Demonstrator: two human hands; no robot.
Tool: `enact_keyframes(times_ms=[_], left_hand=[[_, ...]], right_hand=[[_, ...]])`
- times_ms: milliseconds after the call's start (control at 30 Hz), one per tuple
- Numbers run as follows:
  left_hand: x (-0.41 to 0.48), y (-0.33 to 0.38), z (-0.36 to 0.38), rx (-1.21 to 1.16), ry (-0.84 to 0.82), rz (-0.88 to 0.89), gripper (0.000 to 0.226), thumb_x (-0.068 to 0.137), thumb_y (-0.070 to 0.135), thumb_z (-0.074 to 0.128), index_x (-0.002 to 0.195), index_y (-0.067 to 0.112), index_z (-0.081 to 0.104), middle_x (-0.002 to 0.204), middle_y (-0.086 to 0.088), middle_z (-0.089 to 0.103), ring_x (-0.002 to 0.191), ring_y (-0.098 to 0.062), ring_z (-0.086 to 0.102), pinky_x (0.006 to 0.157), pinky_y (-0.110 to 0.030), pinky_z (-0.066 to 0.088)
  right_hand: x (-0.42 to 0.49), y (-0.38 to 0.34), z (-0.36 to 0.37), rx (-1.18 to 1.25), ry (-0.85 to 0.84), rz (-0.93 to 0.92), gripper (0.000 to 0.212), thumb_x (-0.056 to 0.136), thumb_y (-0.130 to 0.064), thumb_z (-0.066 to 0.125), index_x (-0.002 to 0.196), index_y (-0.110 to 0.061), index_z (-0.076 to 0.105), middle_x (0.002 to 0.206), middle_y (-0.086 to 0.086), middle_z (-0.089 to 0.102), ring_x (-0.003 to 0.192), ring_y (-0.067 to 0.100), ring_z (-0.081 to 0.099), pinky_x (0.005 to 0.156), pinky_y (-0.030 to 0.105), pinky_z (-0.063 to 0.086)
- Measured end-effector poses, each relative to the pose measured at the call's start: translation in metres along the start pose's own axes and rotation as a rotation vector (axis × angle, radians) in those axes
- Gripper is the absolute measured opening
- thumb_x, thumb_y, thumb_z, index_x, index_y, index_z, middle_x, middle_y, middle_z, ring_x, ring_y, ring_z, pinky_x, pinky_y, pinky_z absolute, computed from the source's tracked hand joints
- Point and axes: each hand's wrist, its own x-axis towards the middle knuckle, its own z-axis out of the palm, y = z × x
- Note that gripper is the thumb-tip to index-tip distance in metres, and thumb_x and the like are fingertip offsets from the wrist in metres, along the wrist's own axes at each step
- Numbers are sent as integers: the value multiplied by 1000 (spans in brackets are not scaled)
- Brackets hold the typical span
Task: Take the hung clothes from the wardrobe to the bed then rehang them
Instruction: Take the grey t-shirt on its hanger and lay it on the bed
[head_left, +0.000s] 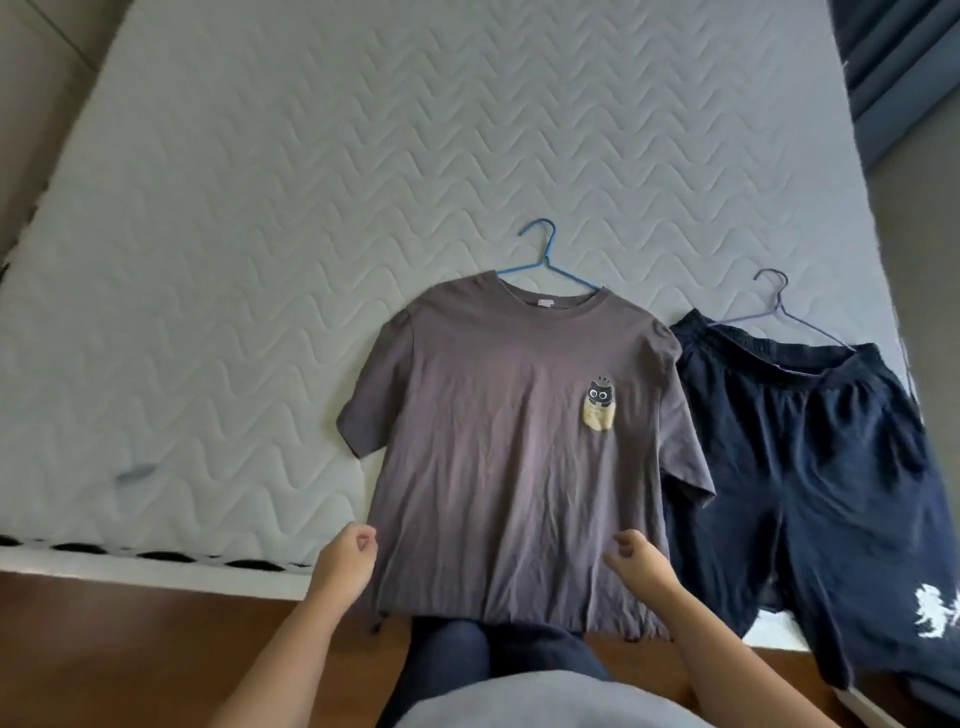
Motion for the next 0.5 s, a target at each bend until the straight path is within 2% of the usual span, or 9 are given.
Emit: enact_keyframes(times_ms=[67,167,233,300,400,467,500], left_hand=[[-14,-20,-2,-40,19,-8,23,92,12,45,112,9,56,113,-12,61,103,-27,59,81,-32,43],[-35,-47,5,-169,49,-41,20,93,9,42,105,6,57,98,-11,64,87,-25,62,75,-32,46],[-47,-62,11,-241,70,-81,21,93,7,42,105,0,57,88,-11,62,79,-26,60,67,-29,43],[-56,-78,17,-294,75,-133,22,93,6,41,105,-3,57,87,-14,62,79,-28,60,73,-31,42],[-66,-97,23,-324,56,-179,20,93,7,40,100,1,58,83,-11,62,79,-29,61,82,-36,46],[-71,-109,23,-328,52,-181,19,92,7,41,95,3,59,76,-8,62,77,-28,62,85,-38,48],[-74,-115,22,-340,51,-178,19,92,7,41,94,4,59,75,-7,62,77,-28,62,84,-37,48]], right_hand=[[-7,9,-7,31,11,-32,45,89,-23,54,131,-9,45,127,13,56,101,26,58,81,30,46],[-16,27,-19,102,65,-48,40,87,-19,56,125,-6,51,119,13,61,87,22,56,75,28,41],[-20,44,-24,116,87,-34,37,87,-18,57,122,-5,52,116,13,61,88,22,54,75,27,38],[-24,63,-26,109,115,-16,32,86,-16,59,115,-3,58,105,12,62,87,21,53,75,28,37],[-32,86,-24,170,145,34,9,84,-8,59,81,-2,66,77,11,59,75,24,52,72,32,40],[-38,93,-20,179,136,46,29,83,-3,56,55,-11,56,60,9,51,60,22,45,60,31,35],[-41,93,-15,166,117,39,35,83,-2,54,51,-14,50,55,7,45,54,19,39,55,28,30]])
